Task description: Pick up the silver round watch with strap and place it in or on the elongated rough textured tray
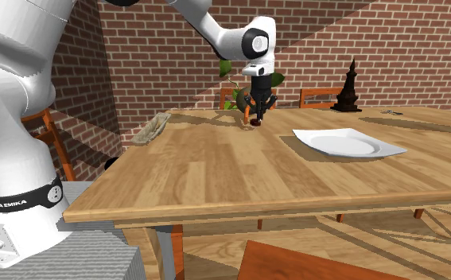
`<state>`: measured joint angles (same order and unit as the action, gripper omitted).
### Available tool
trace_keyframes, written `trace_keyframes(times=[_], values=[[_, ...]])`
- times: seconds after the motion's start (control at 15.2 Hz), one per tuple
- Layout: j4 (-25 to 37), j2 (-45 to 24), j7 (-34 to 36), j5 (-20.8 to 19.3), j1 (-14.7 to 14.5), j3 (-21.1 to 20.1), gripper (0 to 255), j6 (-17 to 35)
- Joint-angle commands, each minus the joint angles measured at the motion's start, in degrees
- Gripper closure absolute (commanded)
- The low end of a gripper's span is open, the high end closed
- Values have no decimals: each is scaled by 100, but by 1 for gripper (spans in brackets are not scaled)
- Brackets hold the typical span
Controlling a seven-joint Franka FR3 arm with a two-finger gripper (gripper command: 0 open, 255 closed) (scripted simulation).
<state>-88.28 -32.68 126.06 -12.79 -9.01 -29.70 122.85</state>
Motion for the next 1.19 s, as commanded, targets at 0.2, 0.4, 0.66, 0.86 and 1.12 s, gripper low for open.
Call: trace_keyframes(times=[0.2, 0.4, 0.66, 0.86, 1.12], values=[[183, 133, -34, 75, 18, -49, 255, -306], [315, 202, -50, 114, 21, -75, 255, -500], [516, 278, -69, 159, 18, -105, 255, -767], [685, 322, -80, 187, 8, -123, 255, -974], [940, 363, -90, 214, -15, -143, 255, -1260]])
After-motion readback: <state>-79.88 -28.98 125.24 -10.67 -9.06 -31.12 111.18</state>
